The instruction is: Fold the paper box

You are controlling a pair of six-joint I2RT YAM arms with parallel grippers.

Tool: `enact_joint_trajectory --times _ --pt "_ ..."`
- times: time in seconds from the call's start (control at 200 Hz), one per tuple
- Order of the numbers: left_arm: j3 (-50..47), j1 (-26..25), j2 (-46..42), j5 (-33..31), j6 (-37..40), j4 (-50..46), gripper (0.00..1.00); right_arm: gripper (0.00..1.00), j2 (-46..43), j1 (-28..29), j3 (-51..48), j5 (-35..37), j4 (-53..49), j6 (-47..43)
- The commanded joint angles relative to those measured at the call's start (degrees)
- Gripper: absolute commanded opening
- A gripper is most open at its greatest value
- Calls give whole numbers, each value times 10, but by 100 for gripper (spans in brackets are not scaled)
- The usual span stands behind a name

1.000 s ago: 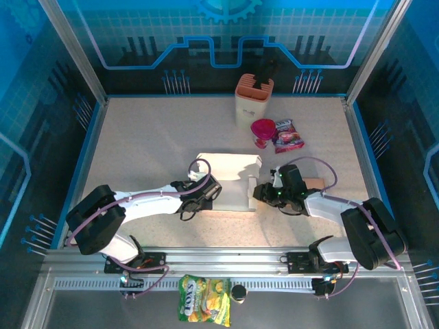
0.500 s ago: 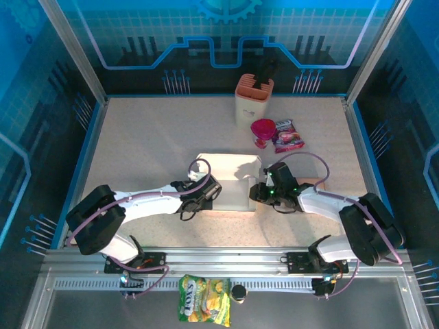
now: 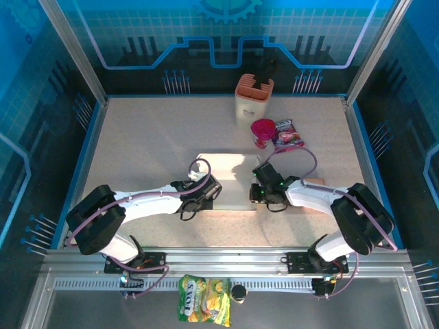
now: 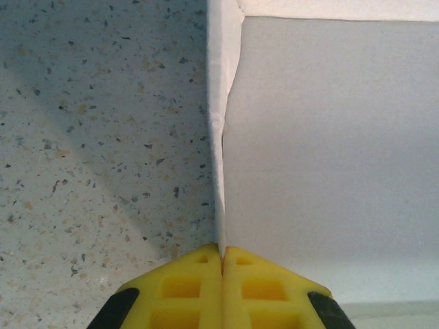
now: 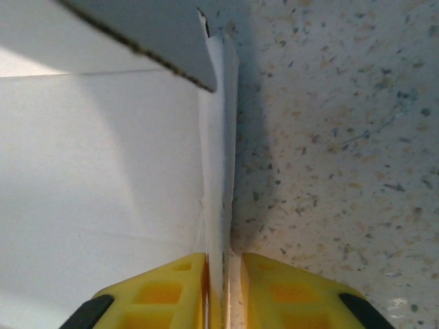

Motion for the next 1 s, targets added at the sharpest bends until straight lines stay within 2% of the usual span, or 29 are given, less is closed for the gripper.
enact_joint_trajectory --times 0.0,0.2,0.625,0.745,0.995 --pt "9 -4 10 26 13 -14 0 17 24 25 26 87 -75 -6" --pt "23 -19 13 8 7 -26 0 13 59 68 70 168 -138 6" --pt "18 -42 -6 -19 -16 -27 0 0 122 127 172 281 -286 31" --pt "15 -46 -7 -19 -21 -22 0 0 154 155 218 331 -349 49" --pt "14 -50 -10 -20 -24 -17 0 0 221 183 279 371 -417 65"
